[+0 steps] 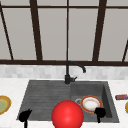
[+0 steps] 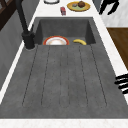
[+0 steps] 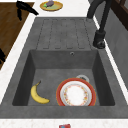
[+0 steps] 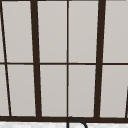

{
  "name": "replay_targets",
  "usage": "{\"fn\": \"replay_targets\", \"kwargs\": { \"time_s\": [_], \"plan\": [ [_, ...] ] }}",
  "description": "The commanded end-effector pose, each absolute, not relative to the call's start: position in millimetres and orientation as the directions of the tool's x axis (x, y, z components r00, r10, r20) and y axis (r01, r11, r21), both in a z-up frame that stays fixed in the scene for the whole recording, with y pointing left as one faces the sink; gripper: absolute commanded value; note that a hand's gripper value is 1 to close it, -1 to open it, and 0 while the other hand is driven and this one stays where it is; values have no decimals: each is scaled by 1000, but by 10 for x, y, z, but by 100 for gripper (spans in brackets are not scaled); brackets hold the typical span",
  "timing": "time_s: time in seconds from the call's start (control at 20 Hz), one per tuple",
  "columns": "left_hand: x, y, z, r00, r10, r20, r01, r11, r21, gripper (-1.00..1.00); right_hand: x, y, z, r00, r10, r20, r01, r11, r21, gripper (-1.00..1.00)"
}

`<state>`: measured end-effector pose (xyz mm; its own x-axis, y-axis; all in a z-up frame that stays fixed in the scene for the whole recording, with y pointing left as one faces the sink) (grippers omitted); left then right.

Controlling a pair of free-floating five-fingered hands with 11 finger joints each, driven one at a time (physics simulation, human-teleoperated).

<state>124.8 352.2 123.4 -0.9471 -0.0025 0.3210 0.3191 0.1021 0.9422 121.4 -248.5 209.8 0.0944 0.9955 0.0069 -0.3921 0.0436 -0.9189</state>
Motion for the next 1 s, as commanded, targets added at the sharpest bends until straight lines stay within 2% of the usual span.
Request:
{"fn": "replay_targets", "kwargs": {
  "time_s": [0.0, 0.45, 0.95],
  "plan": [
    [1389, 3787, 1370, -936, -11, 352, 350, 82, 933, -100, 1214, -2485, 2098, 94, 996, 7, -392, 44, -919, 0],
    [1643, 4429, 1462, -946, 5, 325, 324, 75, 943, -100, 1214, -2484, 2098, 95, 995, 8, -391, 45, -919, 0],
    [1870, 4961, 1470, -953, -3, 302, 302, 16, 953, -100, 1214, -2484, 2098, 96, 995, 8, -391, 45, -919, 0]
  ]
}}
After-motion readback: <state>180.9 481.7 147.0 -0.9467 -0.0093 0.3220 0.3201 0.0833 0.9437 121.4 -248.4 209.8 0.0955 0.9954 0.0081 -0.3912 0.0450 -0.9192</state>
